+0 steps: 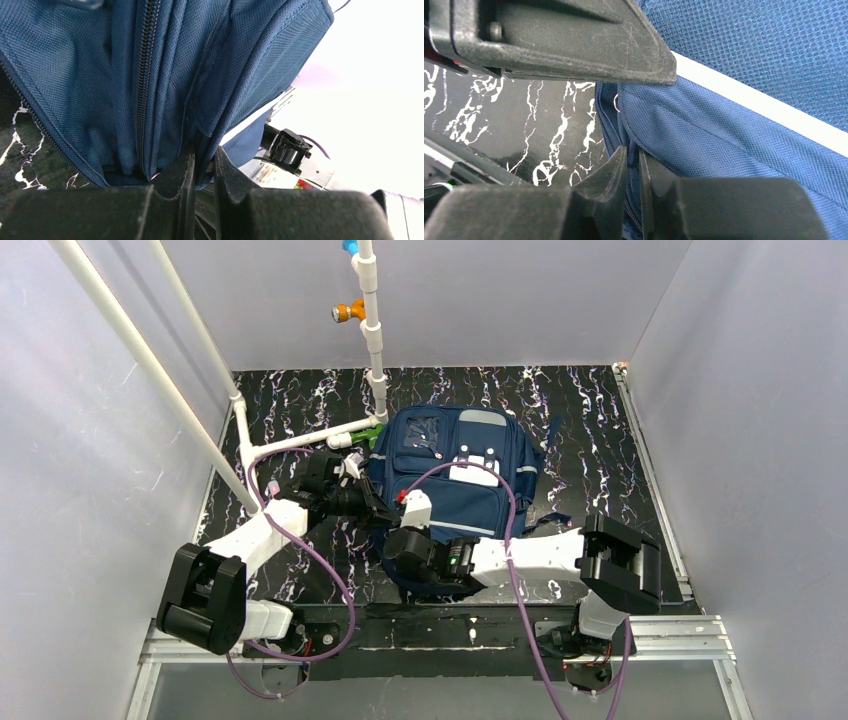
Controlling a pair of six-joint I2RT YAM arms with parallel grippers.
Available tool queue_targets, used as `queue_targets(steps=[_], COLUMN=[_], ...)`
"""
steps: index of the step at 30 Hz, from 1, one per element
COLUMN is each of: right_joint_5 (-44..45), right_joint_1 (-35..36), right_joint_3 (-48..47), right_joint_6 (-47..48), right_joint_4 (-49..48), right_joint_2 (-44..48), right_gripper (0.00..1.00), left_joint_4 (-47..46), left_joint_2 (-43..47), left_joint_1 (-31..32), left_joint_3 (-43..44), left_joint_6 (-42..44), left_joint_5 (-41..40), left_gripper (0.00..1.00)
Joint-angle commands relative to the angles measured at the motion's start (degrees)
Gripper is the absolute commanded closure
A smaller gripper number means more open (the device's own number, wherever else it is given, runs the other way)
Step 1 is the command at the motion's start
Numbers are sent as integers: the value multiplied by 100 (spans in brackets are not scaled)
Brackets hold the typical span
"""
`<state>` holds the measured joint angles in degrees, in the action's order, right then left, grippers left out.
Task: Pack the student bag
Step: Zip the student bag at the center of the board.
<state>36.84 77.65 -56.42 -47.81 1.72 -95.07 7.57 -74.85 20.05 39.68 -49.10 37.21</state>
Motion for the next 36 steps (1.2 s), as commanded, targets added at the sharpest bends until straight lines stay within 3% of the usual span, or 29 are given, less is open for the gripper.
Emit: queue_targets(steps=[1,11,14,20,22,27,36], right_joint_5=[229,327,389,421,200,-690,-1326], right_joint_1=[-494,-733,-772,-795,-795,-774,-742], right_joint_3=[276,500,628,616,301,-373,269], right_joint_6=[-137,-253,-262,-122,307,1129,2080], right_joint_4=[-804,-1215,-1356,-1196,-565,1209,2465], right_joint_2=[400,353,428,471,456,201,1115], right_gripper=[71,60,66,90,99,99,99], left_joint_4=[171,157,148,158,378,917,668], left_joint_2=[347,481,496,476,450,172,-405], left_joint_1=[64,74,76,71,68,-153,-796], left_joint_3=[-32,-87,-119,-95,43,470,593], left_joint_6=[-162,-237,-241,-185,42,645,987], left_joint_5=[804,845,840,813,459,-661,-1078], left_gripper=[100,100,100,100,100,100,100])
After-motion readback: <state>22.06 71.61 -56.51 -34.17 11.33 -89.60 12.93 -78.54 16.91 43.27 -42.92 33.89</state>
